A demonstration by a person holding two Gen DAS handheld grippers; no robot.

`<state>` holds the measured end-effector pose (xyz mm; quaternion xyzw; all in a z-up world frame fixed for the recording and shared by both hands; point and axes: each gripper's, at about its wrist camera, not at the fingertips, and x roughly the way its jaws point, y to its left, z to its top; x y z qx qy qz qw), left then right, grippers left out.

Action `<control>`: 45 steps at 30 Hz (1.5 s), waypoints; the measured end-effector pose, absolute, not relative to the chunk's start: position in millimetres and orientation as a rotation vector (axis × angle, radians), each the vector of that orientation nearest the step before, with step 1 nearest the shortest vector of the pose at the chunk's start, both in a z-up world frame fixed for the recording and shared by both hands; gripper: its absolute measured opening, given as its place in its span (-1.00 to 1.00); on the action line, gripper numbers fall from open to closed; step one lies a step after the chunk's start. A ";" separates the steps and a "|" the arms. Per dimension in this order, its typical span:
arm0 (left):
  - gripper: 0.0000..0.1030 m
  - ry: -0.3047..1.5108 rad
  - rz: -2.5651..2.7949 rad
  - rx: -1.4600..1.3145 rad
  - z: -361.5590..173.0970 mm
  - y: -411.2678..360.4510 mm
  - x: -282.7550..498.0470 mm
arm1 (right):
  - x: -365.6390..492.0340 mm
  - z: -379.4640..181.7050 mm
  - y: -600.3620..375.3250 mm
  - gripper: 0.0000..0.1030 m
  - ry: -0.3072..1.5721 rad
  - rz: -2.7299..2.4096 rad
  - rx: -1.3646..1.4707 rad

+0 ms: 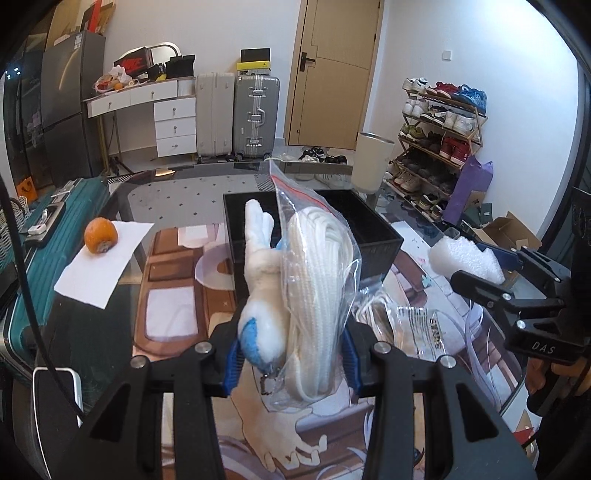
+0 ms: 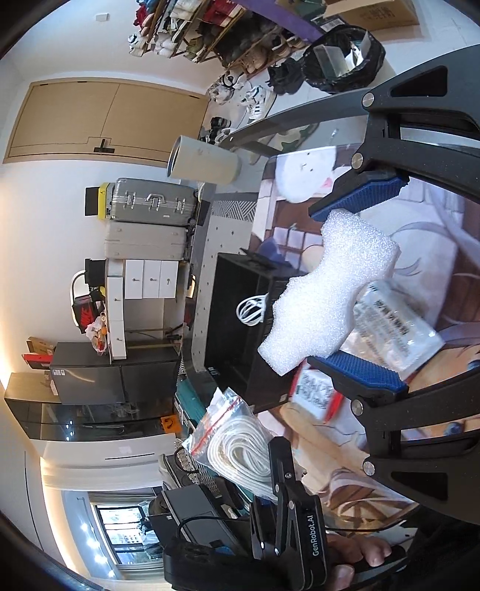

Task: Organize soft objects
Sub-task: 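Carry the bagged rope with the left tool while the right tool carries foam over the box, then lower foam and bagged rope into the black box and open both tools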

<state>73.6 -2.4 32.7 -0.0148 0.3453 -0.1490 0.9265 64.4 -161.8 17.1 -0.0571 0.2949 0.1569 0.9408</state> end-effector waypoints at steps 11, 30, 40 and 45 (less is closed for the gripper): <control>-0.18 0.691 -0.286 -0.026 41.1 2.1 104.6 | 103.5 22.3 -143.2 0.39 0.617 0.348 -0.127; -0.17 0.716 -0.278 0.031 31.7 -13.9 150.9 | 156.4 17.6 -120.9 0.39 0.645 0.395 -0.147; -0.17 0.734 -0.268 0.021 27.0 -10.1 168.7 | 181.7 12.3 -104.9 0.39 0.663 0.398 -0.198; -0.17 0.735 -0.272 0.026 25.9 -11.5 174.3 | 190.3 9.7 -97.9 0.39 0.669 0.411 -0.221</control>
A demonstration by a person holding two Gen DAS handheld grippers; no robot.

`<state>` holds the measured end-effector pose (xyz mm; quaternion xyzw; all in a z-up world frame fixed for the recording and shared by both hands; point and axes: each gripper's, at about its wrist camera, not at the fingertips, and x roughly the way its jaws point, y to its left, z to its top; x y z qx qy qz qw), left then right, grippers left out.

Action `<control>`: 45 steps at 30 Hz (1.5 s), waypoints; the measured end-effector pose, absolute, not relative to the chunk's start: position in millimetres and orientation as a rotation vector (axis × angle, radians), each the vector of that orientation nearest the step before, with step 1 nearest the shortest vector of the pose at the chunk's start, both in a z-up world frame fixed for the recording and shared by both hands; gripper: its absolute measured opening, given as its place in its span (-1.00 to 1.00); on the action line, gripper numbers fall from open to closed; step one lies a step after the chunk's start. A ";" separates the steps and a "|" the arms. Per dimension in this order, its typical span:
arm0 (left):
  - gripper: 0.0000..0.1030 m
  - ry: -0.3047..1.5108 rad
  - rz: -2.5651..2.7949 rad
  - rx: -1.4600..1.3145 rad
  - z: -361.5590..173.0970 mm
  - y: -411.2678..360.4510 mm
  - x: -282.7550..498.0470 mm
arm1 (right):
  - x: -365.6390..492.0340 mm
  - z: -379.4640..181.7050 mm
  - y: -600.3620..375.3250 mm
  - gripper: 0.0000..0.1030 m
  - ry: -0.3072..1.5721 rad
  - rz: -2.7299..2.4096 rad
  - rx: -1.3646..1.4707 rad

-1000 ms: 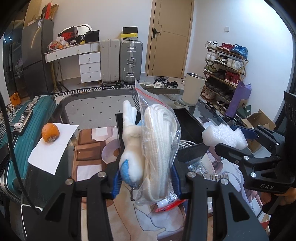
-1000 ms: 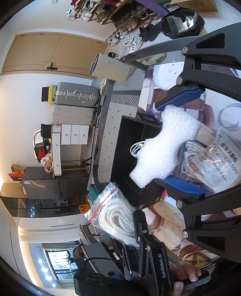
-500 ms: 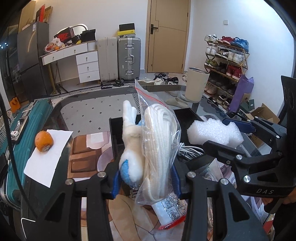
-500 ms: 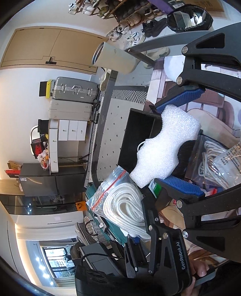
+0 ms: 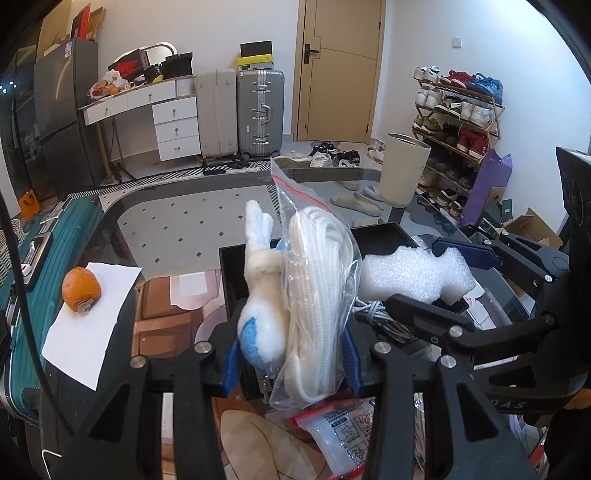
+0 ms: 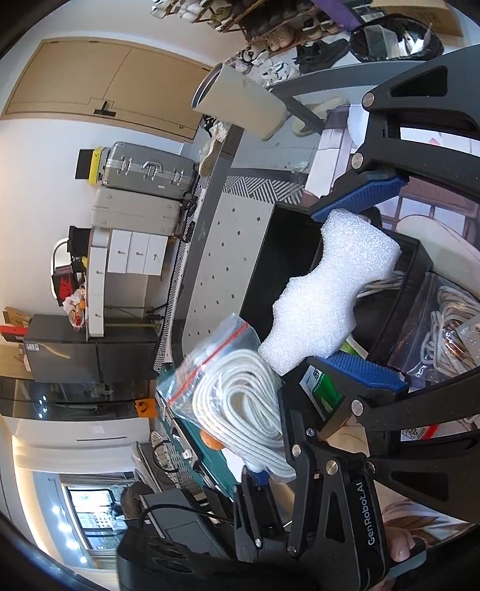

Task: Organize soft objects
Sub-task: 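Lower foam and bagged rope into the black box and open both tools, then pull both tools back up out of the black box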

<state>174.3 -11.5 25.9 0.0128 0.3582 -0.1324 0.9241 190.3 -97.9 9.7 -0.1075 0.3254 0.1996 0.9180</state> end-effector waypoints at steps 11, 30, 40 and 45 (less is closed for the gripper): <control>-0.17 0.751 -0.261 0.022 22.5 -11.5 181.7 | 209.4 -3.7 -87.1 0.58 0.699 0.443 -0.274; 0.85 0.677 -0.281 0.025 35.9 -14.5 162.7 | 179.7 15.3 -129.0 0.76 0.645 0.338 -0.247; 0.93 0.634 -0.210 0.087 39.1 -4.6 130.1 | 151.9 17.8 -148.0 0.99 0.652 0.319 -0.171; 0.94 0.615 -0.201 0.111 38.7 0.6 111.6 | 135.6 15.8 -149.5 0.99 0.673 0.316 -0.149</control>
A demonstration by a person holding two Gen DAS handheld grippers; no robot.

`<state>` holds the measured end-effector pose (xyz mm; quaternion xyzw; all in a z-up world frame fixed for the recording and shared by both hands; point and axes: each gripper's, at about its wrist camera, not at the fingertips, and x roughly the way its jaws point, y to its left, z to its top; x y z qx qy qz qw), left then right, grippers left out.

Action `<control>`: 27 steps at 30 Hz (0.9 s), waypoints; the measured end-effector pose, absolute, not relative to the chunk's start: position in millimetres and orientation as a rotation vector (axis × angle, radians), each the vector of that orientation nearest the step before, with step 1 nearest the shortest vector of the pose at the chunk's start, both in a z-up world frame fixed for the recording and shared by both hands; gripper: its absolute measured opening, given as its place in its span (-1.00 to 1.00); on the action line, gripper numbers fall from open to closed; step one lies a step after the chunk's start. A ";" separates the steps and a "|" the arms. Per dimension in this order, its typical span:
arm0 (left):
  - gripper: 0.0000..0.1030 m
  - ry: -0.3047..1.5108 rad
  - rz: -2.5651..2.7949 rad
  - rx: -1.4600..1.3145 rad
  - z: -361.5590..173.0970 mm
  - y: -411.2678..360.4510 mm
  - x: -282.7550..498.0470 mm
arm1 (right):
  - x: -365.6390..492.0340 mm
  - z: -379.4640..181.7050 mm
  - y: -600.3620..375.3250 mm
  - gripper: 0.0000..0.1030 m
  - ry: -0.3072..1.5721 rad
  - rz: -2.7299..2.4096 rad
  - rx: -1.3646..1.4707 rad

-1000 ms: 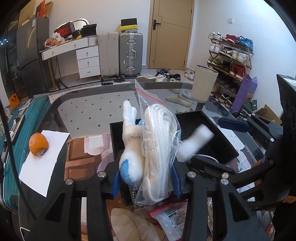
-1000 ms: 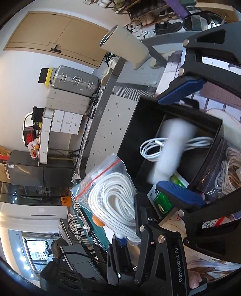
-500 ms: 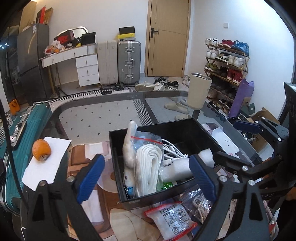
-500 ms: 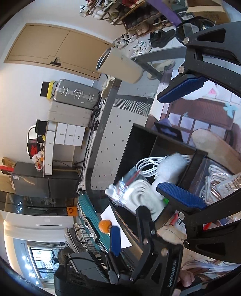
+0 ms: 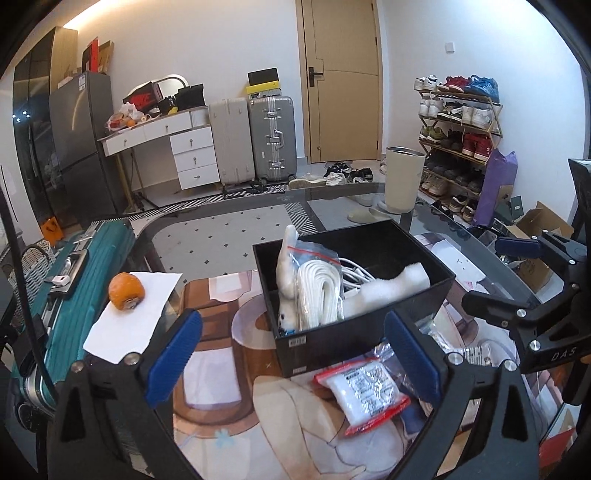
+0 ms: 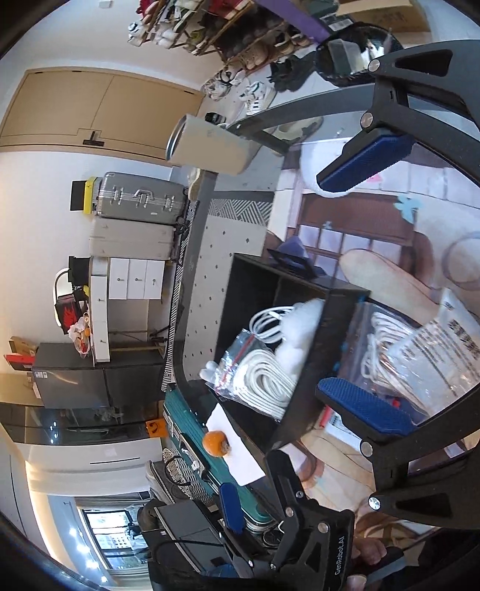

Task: Organize soft objects
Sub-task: 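Pull both tools back up out of the black box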

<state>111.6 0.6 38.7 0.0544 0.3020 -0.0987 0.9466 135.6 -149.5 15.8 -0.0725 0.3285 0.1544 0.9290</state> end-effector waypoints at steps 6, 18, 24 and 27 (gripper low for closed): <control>0.97 0.608 -0.189 0.124 34.4 4.3 89.1 | 109.5 10.7 -149.1 0.99 0.696 0.311 -0.135; 1.00 0.655 -0.170 0.086 9.7 6.9 66.2 | 71.8 -21.5 -138.2 0.99 0.759 0.366 -0.129; 1.00 0.659 -0.179 0.095 3.5 0.8 61.4 | 71.6 -28.8 -133.7 0.99 0.794 0.402 -0.149; 1.00 0.663 -0.181 0.100 0.9 -0.6 61.4 | 72.2 -31.6 -132.3 0.99 0.805 0.410 -0.144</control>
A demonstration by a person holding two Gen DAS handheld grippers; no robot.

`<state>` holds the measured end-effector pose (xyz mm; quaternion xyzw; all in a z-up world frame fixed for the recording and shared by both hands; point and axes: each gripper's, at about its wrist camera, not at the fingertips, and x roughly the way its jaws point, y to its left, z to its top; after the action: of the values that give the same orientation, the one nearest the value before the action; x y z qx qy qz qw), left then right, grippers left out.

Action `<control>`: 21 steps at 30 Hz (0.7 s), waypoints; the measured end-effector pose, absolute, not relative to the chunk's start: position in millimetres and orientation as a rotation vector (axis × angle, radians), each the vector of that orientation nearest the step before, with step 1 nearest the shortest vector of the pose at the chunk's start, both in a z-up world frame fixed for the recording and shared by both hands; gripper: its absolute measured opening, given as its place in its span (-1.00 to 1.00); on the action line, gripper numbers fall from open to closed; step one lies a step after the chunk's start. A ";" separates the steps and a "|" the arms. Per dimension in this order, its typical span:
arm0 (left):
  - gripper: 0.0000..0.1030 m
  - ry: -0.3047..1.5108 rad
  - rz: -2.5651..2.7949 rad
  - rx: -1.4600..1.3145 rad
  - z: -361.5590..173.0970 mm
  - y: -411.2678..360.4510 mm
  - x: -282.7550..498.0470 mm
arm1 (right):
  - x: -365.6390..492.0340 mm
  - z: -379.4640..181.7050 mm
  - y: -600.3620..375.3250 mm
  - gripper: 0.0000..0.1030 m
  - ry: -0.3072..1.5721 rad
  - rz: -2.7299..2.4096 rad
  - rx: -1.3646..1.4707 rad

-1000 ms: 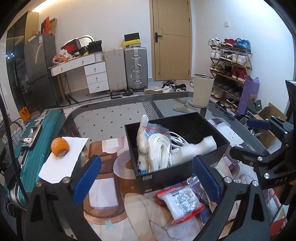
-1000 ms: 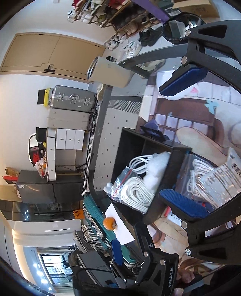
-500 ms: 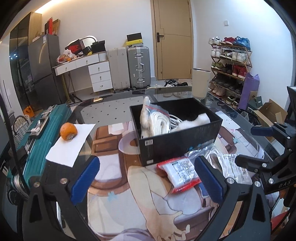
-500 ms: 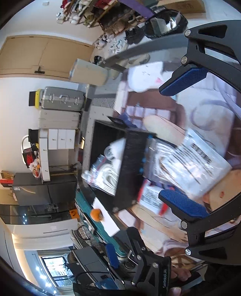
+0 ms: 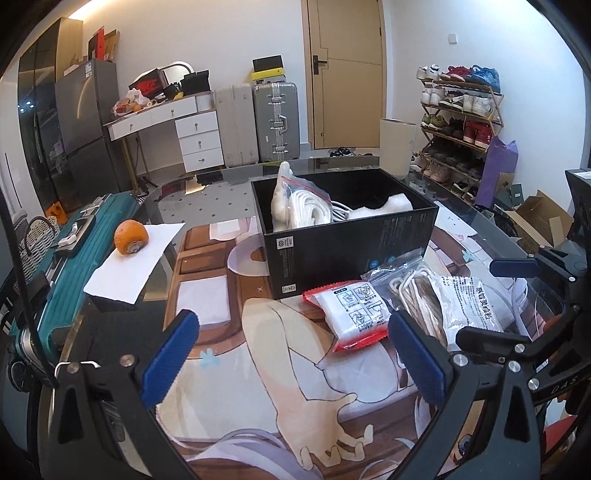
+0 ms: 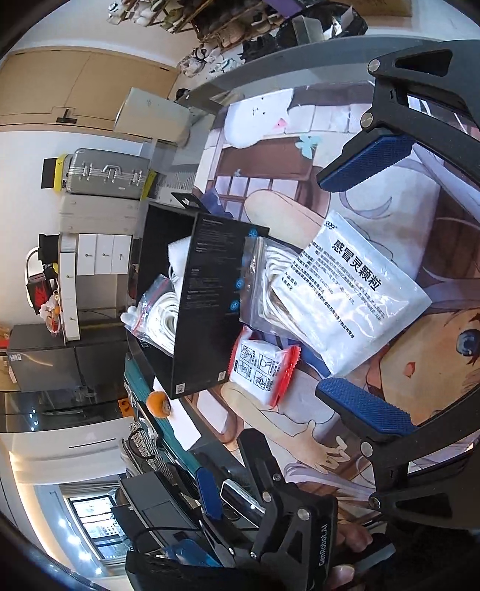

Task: Organize soft objects
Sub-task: 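Pull both tools back up out of the black box, then reach down and grasp the large white printed sachet with the right tool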

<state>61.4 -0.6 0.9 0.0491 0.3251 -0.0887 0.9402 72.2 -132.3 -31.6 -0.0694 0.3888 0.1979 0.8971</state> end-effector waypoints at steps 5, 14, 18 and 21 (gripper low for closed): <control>1.00 0.675 -0.186 0.111 -3.8 -1.7 63.9 | 73.5 -35.5 -127.9 0.99 0.824 0.429 -0.154; 1.00 0.711 -0.193 0.122 -12.4 -3.9 69.5 | 78.7 -45.5 -119.1 0.99 0.851 0.459 -0.216; 1.00 0.715 -0.197 0.128 -13.2 -5.6 68.9 | 81.1 -44.2 -120.7 0.99 0.848 0.473 -0.244; 1.00 0.716 -0.199 0.127 -13.1 -6.0 69.9 | 78.7 -41.8 -122.0 0.99 0.838 0.503 -0.278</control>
<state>69.9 -6.0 -13.1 0.0621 0.3496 -0.0973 0.9298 78.7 -122.0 -41.8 -0.1332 0.4012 0.2407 0.8737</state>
